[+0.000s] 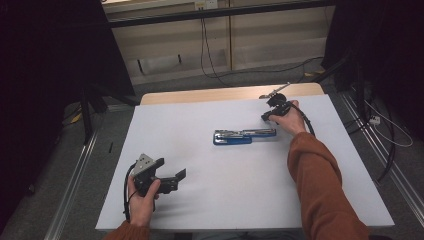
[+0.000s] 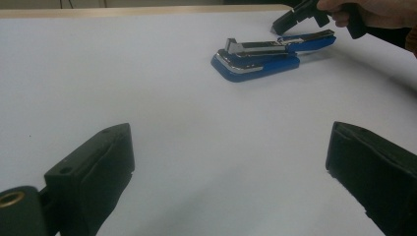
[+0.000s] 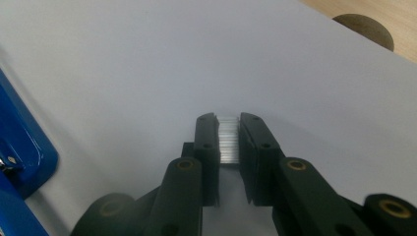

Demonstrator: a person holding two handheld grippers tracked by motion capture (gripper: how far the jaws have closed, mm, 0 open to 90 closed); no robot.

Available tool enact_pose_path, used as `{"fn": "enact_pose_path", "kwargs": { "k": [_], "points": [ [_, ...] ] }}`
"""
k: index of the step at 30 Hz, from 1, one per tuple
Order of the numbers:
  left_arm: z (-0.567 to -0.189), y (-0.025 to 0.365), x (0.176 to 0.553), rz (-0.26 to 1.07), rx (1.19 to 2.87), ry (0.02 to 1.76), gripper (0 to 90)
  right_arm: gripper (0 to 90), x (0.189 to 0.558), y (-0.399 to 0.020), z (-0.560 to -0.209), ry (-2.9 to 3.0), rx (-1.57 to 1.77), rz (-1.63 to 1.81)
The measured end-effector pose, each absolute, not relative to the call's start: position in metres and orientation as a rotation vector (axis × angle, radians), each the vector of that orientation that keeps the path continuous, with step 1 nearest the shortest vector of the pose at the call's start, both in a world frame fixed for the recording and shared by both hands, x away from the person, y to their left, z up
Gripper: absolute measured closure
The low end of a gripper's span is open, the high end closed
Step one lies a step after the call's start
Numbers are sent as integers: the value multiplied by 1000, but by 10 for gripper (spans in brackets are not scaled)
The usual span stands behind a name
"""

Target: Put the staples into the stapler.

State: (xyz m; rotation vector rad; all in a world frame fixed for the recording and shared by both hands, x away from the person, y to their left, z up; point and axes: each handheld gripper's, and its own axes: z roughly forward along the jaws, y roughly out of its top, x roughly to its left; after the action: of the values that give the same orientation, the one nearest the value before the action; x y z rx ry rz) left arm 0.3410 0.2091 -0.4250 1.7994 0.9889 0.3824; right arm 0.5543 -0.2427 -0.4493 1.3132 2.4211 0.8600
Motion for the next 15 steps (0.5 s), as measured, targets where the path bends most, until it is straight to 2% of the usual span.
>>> {"fn": "enact_pose_path", "kwargs": {
  "k": [15],
  "points": [
    [-424, 211, 341, 389, 1795, 987, 44, 790, 547, -241, -446, 2439, 1288, 890]
  ]
}}
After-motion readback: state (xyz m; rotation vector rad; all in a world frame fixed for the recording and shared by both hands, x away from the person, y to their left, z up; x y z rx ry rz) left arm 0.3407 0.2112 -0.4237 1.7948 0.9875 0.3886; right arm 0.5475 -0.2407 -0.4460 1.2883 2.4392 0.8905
